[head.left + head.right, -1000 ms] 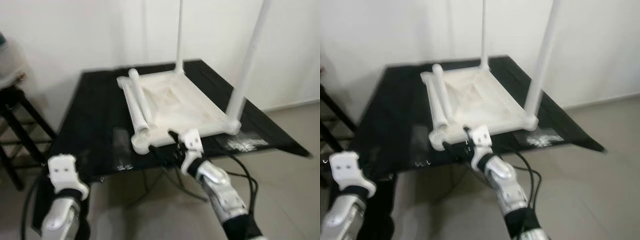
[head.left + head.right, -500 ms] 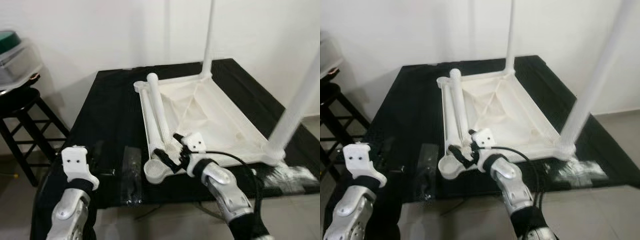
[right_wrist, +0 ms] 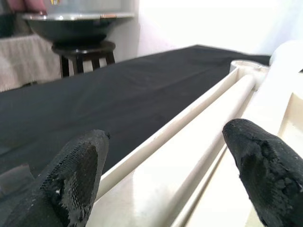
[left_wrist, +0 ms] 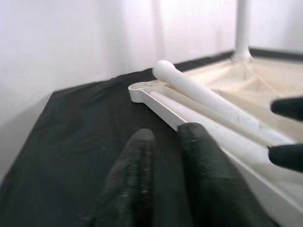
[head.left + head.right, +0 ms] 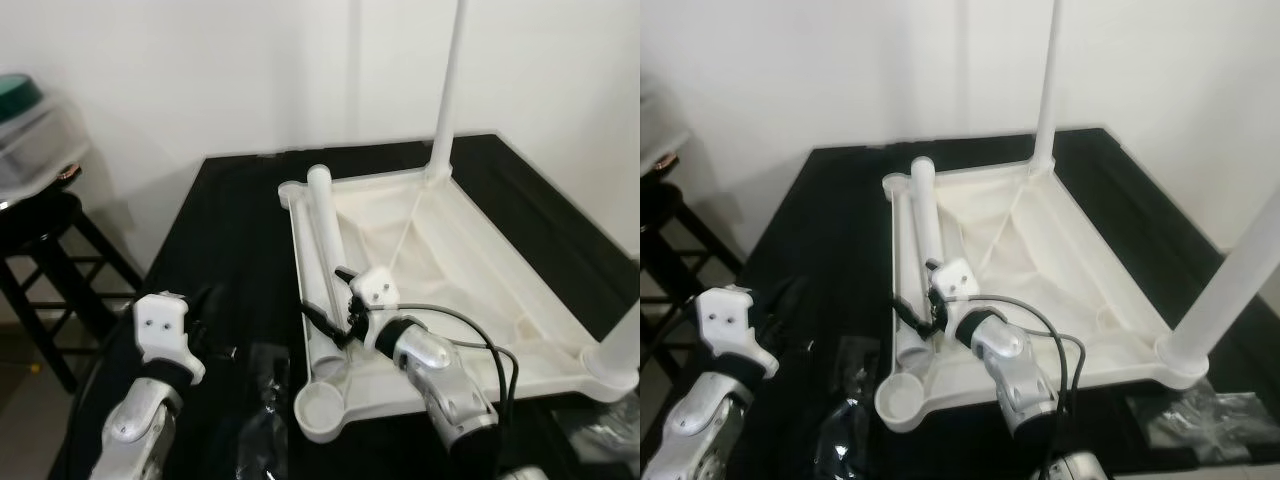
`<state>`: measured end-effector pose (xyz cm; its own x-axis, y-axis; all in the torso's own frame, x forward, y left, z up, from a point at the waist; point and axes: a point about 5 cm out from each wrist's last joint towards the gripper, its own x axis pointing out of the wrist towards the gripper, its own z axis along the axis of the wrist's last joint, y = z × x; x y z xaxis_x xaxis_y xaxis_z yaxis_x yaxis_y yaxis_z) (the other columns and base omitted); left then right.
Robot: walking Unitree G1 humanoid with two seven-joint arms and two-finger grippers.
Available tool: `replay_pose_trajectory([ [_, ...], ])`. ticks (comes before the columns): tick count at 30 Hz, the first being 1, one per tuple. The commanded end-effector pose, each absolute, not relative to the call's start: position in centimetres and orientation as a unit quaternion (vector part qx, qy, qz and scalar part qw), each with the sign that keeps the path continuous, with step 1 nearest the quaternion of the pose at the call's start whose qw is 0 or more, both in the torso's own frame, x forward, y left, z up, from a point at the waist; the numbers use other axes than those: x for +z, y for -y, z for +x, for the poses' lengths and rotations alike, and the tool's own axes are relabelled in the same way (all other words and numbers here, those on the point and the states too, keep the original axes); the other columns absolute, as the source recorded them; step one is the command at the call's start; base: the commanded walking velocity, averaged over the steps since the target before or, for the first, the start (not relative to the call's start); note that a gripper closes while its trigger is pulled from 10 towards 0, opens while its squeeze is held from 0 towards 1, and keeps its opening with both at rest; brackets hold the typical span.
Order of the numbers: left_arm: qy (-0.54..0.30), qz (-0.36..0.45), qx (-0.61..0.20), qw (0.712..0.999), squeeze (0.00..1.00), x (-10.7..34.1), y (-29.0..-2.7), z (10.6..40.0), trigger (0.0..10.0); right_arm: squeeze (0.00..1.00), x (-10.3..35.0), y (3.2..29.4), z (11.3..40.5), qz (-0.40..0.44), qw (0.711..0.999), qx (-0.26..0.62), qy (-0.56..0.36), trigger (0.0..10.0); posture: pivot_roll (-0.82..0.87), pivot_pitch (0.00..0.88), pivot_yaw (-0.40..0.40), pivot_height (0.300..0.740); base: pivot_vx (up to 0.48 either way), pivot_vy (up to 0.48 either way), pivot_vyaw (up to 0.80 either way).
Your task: Building children table
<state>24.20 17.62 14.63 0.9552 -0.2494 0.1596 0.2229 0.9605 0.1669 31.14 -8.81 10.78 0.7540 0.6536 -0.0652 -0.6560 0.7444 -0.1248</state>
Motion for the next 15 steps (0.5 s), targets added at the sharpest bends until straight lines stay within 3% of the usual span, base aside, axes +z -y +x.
replay_pose_trajectory([
  [1, 0.075, 0.133, -0.142, 0.978, 1.00, 14.48, -17.72, 24.03, 10.0, 0.00, 10.58, 8.39, 31.28, -0.078, 0.934, 0.349, -0.015, 10.0, -0.09, 0.000, 0.042, 0.740, 0.000, 0.000, 0.00],
  [5, 0.074, 0.153, -0.155, 0.973, 1.00, 14.56, -17.67, 24.01, 10.0, 0.00, 10.50, 8.47, 31.34, -0.079, 0.935, 0.345, -0.018, 10.0, -0.09, 0.000, 0.043, 0.740, 0.000, 0.000, 0.00],
  [8, 0.064, 0.217, -0.195, 0.954, 1.00, 14.67, -17.48, 23.89, 10.0, 0.00, 10.34, 8.51, 31.35, -0.072, 0.937, 0.341, -0.025, 10.0, -0.09, 0.000, 0.045, 0.740, 0.000, 0.000, 0.00],
  [11, 0.052, 0.277, -0.246, 0.927, 1.00, 14.99, -17.23, 23.58, 10.0, 0.00, 9.83, 8.39, 31.24, -0.058, 0.936, 0.343, -0.045, 10.0, -0.08, 0.000, 0.044, 0.740, 0.000, 0.000, -0.63],
  [15, 0.045, 0.306, -0.267, 0.913, 1.00, 15.00, -16.98, 23.37, 10.0, 0.00, 9.70, 8.42, 31.30, -0.062, 0.938, 0.338, -0.048, 10.0, -0.08, 0.000, 0.044, 0.740, 0.000, 0.000, -0.80],
])
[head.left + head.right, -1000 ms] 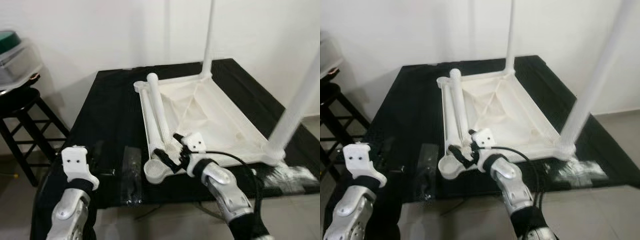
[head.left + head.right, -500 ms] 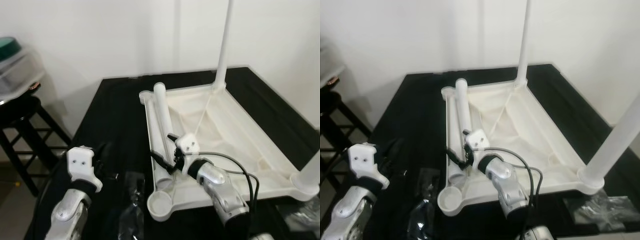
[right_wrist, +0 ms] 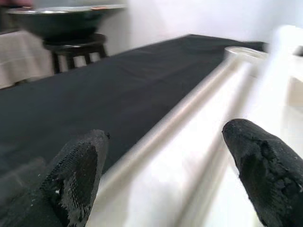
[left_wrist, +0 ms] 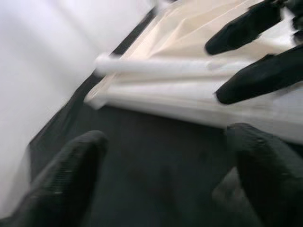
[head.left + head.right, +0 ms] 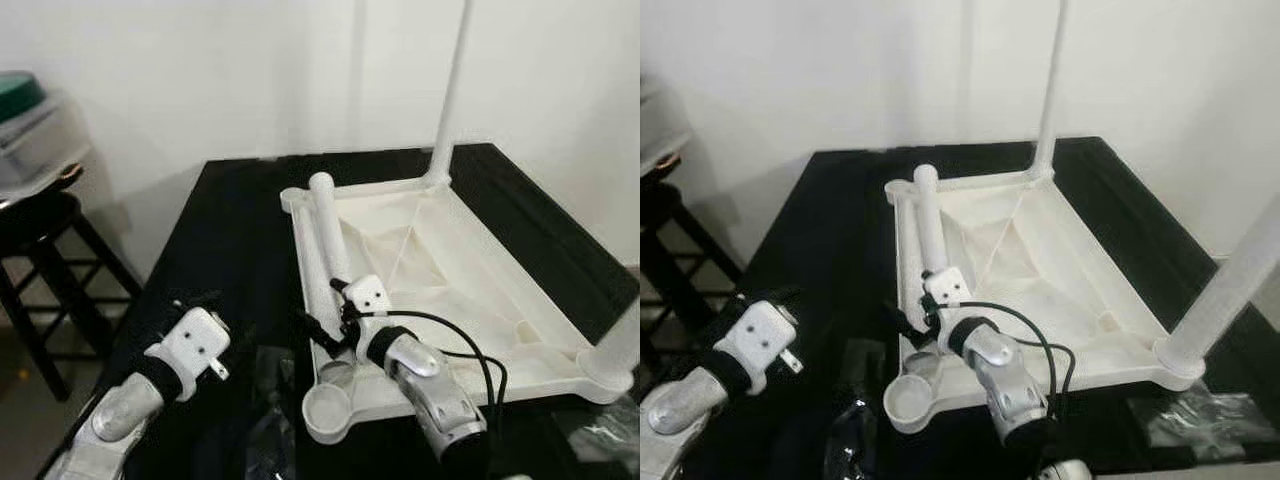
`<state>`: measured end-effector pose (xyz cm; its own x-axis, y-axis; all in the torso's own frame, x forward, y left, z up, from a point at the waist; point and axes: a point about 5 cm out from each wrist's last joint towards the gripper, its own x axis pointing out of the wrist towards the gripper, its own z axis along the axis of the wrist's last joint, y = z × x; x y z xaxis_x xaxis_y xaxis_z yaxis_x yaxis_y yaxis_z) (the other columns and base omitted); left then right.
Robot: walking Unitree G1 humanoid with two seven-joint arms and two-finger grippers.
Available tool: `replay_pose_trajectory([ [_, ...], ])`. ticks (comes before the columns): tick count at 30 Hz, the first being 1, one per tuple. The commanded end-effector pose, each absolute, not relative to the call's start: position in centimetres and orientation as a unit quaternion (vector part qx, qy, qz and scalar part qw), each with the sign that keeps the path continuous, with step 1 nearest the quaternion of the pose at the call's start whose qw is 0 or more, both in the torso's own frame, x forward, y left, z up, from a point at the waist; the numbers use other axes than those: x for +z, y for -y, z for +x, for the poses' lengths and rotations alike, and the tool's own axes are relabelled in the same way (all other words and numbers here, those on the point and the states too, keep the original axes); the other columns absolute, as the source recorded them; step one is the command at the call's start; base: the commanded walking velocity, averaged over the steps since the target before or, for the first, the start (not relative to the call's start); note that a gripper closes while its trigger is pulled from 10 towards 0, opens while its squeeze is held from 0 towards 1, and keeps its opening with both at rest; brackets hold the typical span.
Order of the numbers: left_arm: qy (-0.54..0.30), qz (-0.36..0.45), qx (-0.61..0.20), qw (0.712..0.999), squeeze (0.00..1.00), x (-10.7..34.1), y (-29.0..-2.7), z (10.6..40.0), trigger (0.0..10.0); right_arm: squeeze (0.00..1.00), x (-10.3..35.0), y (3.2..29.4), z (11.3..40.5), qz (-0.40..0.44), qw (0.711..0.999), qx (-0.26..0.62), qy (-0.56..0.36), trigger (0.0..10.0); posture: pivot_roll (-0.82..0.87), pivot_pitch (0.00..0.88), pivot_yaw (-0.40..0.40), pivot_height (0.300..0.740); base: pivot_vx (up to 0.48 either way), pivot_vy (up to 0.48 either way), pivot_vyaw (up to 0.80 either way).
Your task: Building children table
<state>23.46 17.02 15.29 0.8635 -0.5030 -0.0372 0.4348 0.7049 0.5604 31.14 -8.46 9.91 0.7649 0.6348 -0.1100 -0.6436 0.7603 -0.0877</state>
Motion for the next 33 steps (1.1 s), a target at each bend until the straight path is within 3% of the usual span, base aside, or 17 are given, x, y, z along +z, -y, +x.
replay_pose_trajectory([
  [1, 0.045, 0.306, -0.267, 0.913, 1.00, 15.0, -17.0, 23.4, 10.0, 0.00, 9.7, 8.4, 31.3, -0.062, 0.938, 0.338, -0.048, 10.0, -0.08, 0.000, 0.044, 0.740, 0.000, 0.000, -0.80],
  [10, 0.043, 0.343, -0.278, 0.896, 1.00, 14.9, -16.3, 23.8, 10.0, 0.00, 9.7, 8.6, 31.3, -0.050, 0.944, 0.323, -0.045, 10.0, -0.08, 0.000, 0.052, 0.740, 0.000, 0.000, -0.80],
  [18, 0.030, 0.377, -0.316, 0.870, 1.00, 14.2, -15.0, 23.8, 10.0, 0.00, 9.4, 10.0, 32.1, -0.069, 0.960, 0.265, -0.058, 10.0, -0.08, 0.000, 0.055, 0.740, 0.000, 0.000, 0.00],
  [25, 0.012, 0.384, -0.348, 0.855, 1.00, 14.8, -15.4, 22.8, 10.0, 0.00, 9.0, 11.1, 32.5, -0.086, 0.966, 0.233, -0.074, 10.0, -0.08, 0.000, 0.054, 0.740, 0.000, 0.000, 0.00],
  [26, 0.019, 0.385, -0.347, 0.855, 0.65, 15.9, -15.7, 22.6, 10.0, 0.00, 8.9, 11.0, 32.6, -0.088, 0.966, 0.232, -0.075, 10.0, -0.08, 0.000, 0.052, 0.740, 0.000, 0.000, 0.00],
  [28, 0.035, 0.377, -0.348, 0.858, 0.51, 16.9, -15.7, 22.4, 10.0, 0.00, 8.9, 11.0, 32.6, -0.088, 0.966, 0.231, -0.076, 10.0, -0.08, 0.000, 0.051, 0.740, 0.000, 0.000, 0.00],
  [30, 0.039, 0.373, -0.348, 0.859, 0.51, 17.2, -15.6, 22.3, 10.0, 0.00, 8.8, 10.9, 32.6, -0.089, 0.966, 0.230, -0.076, 10.0, -0.08, 0.000, 0.051, 0.740, 0.000, 0.000, 0.00],
  [32, 0.051, 0.344, -0.371, 0.861, 0.21, 18.1, -14.7, 21.5, 10.0, 0.00, 8.7, 10.8, 32.6, -0.090, 0.966, 0.231, -0.077, 10.0, -0.07, 0.000, 0.047, 0.740, 0.000, 0.000, 0.00],
  [33, 0.051, 0.338, -0.380, 0.860, 0.21, 18.2, -14.4, 21.3, 10.0, 0.00, 8.7, 10.7, 32.6, -0.091, 0.966, 0.231, -0.077, 10.0, -0.07, 0.000, 0.045, 0.740, 0.000, 0.000, 0.00],
])
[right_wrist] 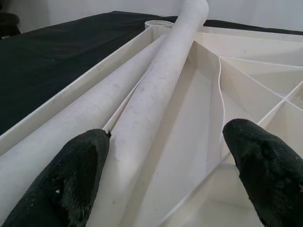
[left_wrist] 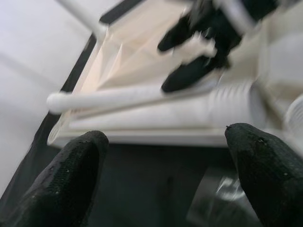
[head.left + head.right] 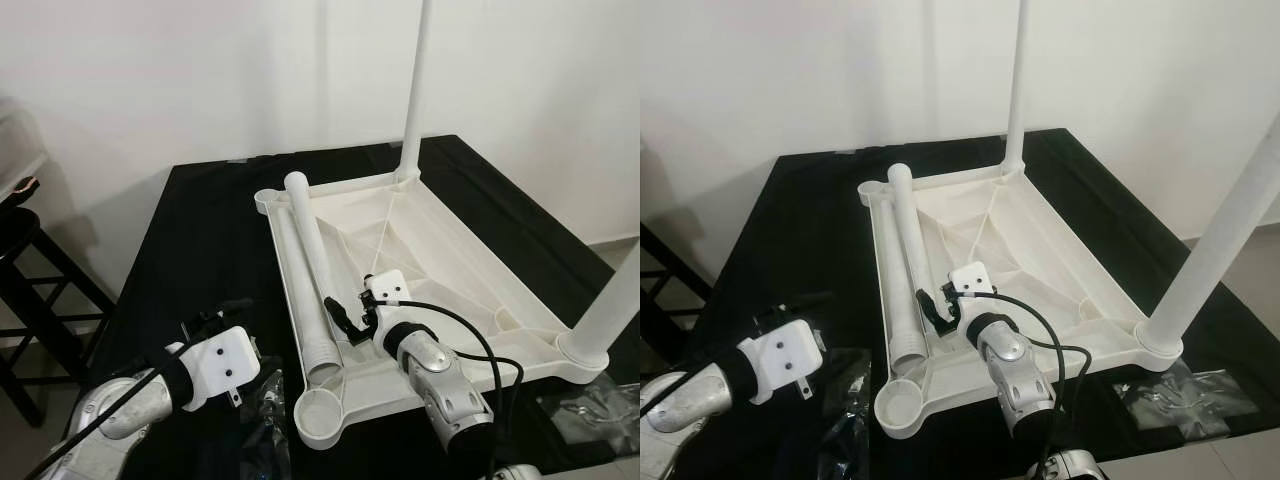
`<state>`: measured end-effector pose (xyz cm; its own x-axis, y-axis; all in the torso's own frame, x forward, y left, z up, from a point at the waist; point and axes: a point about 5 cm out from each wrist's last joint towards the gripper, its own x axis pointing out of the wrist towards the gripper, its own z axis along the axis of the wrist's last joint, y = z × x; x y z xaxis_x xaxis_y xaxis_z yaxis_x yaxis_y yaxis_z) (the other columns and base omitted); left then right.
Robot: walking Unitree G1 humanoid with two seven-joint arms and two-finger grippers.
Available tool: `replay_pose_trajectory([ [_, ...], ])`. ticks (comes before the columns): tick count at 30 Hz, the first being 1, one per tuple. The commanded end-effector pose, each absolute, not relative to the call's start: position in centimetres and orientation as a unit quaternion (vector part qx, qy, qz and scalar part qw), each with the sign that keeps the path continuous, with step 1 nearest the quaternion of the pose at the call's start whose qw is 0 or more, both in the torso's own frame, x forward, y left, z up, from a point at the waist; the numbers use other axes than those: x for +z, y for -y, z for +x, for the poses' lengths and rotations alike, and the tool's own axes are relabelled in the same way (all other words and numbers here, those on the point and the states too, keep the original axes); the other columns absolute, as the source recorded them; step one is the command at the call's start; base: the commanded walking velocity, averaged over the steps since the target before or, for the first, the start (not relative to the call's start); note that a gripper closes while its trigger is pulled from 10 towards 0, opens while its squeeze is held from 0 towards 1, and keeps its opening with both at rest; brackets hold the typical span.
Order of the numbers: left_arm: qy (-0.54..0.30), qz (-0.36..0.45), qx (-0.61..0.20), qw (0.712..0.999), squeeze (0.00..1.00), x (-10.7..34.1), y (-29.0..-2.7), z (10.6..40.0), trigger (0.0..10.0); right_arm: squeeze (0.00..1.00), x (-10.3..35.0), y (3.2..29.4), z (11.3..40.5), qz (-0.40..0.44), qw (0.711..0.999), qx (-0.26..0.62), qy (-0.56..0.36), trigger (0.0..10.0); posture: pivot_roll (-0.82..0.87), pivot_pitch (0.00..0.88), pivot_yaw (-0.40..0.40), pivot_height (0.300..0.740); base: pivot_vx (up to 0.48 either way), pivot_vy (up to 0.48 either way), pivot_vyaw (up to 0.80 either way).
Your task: Building children table
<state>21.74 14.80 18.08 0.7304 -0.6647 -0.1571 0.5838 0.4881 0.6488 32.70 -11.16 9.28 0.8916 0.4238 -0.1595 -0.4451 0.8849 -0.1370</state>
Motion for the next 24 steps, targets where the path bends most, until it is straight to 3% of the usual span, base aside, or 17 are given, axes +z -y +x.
replay_pose_trajectory([
  [1, 0.051, 0.338, -0.380, 0.860, 0.21, 18.2, -14.4, 21.3, 10.0, 0.00, 8.7, 10.7, 32.6, -0.091, 0.966, 0.231, -0.077, 10.0, -0.07, 0.000, 0.045, 0.740, 0.000, 0.000, 0.00],
  [2, 0.048, 0.333, -0.394, 0.856, 0.04, 18.1, -14.0, 21.0, 10.0, 0.00, 8.7, 10.7, 32.6, -0.091, 0.965, 0.232, -0.078, 10.0, -0.07, 0.000, 0.043, 0.740, 0.000, 0.000, 0.00],
  [3, 0.045, 0.328, -0.405, 0.852, 0.00, 18.0, -13.6, 20.8, 10.0, 0.00, 8.7, 10.6, 32.6, -0.092, 0.965, 0.232, -0.078, 10.0, -0.07, 0.000, 0.043, 0.740, 0.000, 0.000, 0.00],
  [11, -0.021, 0.392, -0.396, 0.830, 0.00, 14.4, -12.7, 22.1, 10.0, 0.00, 8.7, 10.4, 32.9, -0.096, 0.965, 0.232, -0.079, 10.0, -0.06, 0.000, 0.043, 0.740, 0.000, 0.000, 0.00],
  [24, -0.008, 0.390, -0.399, 0.830, 0.00, 13.9, -9.7, 23.9, 10.0, 0.00, 8.8, 10.3, 32.9, -0.083, 0.968, 0.224, -0.074, 10.0, -0.08, 0.000, 0.056, 0.740, 0.000, 0.000, 0.00],
])
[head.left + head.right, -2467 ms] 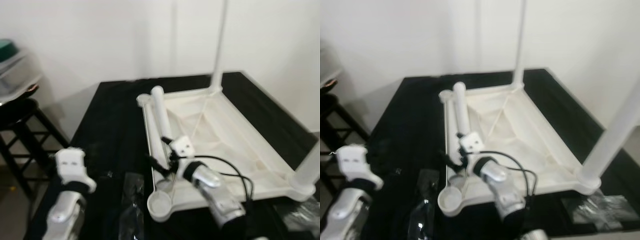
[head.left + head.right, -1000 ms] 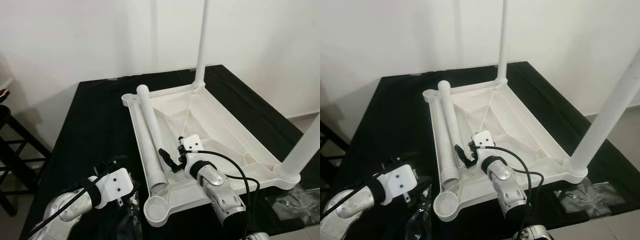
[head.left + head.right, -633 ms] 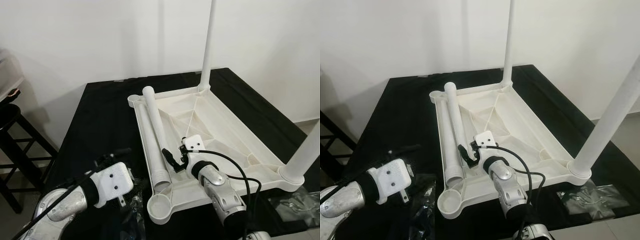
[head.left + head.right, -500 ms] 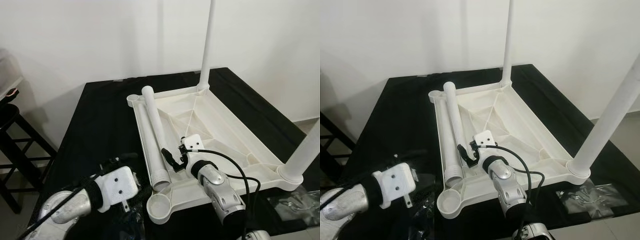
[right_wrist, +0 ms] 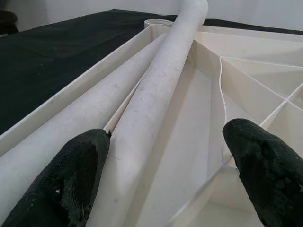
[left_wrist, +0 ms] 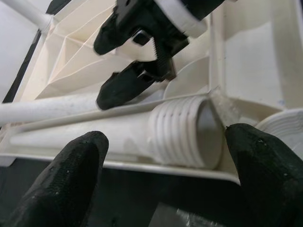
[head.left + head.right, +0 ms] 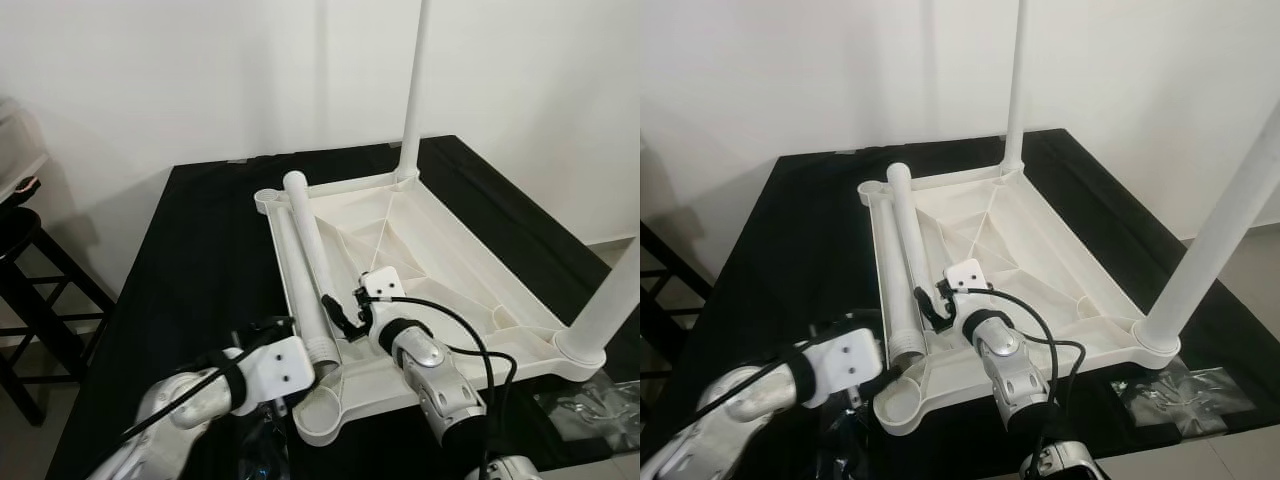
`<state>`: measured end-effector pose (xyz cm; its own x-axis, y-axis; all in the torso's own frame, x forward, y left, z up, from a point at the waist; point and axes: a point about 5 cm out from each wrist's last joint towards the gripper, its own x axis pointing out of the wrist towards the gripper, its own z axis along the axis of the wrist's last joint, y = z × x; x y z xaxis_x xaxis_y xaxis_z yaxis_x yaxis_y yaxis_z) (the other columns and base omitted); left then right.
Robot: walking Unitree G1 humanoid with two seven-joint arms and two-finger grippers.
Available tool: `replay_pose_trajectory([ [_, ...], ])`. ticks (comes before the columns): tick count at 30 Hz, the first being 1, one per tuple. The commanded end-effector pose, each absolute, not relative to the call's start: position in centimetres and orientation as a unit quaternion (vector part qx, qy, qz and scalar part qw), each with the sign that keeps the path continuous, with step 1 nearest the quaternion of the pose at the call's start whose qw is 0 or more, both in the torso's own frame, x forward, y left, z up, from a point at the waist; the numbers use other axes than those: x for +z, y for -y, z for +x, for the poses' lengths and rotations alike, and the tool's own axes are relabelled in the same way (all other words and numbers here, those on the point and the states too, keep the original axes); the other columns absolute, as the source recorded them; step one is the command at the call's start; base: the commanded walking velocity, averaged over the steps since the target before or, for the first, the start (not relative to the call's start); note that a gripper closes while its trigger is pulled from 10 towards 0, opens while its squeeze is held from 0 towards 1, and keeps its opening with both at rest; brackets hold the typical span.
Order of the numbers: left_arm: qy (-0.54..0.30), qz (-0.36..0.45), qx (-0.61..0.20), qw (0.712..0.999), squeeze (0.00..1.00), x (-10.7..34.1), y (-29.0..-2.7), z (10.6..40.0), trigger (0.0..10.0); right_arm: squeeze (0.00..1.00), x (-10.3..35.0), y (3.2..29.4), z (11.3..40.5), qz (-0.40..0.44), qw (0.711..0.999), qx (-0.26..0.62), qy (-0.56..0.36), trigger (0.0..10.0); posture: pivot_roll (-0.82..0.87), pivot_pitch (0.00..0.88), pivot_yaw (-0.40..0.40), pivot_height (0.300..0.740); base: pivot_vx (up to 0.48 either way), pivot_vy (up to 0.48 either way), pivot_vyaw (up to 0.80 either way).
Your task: Building children table
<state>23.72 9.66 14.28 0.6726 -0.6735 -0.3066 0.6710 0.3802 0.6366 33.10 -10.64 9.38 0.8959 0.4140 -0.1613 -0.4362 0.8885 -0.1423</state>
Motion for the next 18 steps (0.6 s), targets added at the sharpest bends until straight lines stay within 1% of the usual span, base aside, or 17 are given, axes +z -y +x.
replay_pose_trajectory([
  [1, -0.004, 0.393, -0.396, 0.830, 0.00, 13.9, -9.6, 24.1, 10.0, 0.00, 9.3, 10.2, 32.9, -0.057, 0.970, 0.228, -0.061, 10.0, -0.08, 0.000, 0.061, 0.740, 0.000, 0.000, 0.00],
  [2, -0.004, 0.393, -0.396, 0.830, 0.00, 13.9, -9.6, 24.1, 10.0, 0.00, 9.3, 10.2, 32.9, -0.057, 0.970, 0.228, -0.061, 10.0, -0.08, 0.000, 0.061, 0.740, 0.000, 0.000, 0.00],
  [5, -0.003, 0.404, -0.396, 0.824, 0.00, 13.4, -9.3, 24.2, 10.0, 0.00, 12.0, 9.7, 32.8, 0.033, 0.966, 0.258, 0.005, 10.0, -0.09, 0.000, 0.062, 0.740, 0.000, 0.000, 0.00],
  [7, -0.005, 0.406, -0.397, 0.823, 0.00, 13.3, -9.2, 24.2, 10.0, 0.00, 12.6, 9.6, 32.8, 0.044, 0.963, 0.263, 0.018, 10.0, -0.09, 0.000, 0.062, 0.740, 0.000, 0.000, 0.00],
  [8, -0.008, 0.413, -0.395, 0.820, 0.00, 13.0, -9.2, 24.2, 10.0, 0.00, 14.0, 9.8, 32.9, 0.065, 0.960, 0.268, 0.045, 10.0, -0.09, 0.000, 0.062, 0.740, 0.000, 0.000, 0.00],
  [13, -0.008, 0.426, -0.389, 0.817, 0.00, 12.8, -9.3, 24.4, 10.0, 0.00, 15.1, 10.2, 33.2, 0.073, 0.959, 0.267, 0.061, 10.0, -0.09, 0.000, 0.062, 0.740, 0.000, 0.000, 0.00],
  [17, -0.005, 0.442, -0.377, 0.814, 0.00, 12.6, -9.3, 24.9, 10.0, 0.00, 16.7, 11.6, 33.8, 0.056, 0.964, 0.249, 0.079, 10.0, -0.10, 0.000, 0.064, 0.740, 0.000, 0.000, 0.00],
  [18, -0.005, 0.442, -0.377, 0.814, 0.00, 12.6, -9.3, 24.9, 10.0, 0.00, 16.7, 11.6, 33.8, 0.056, 0.964, 0.249, 0.079, 10.0, -0.10, 0.000, 0.064, 0.740, 0.000, 0.000, 0.00],
])
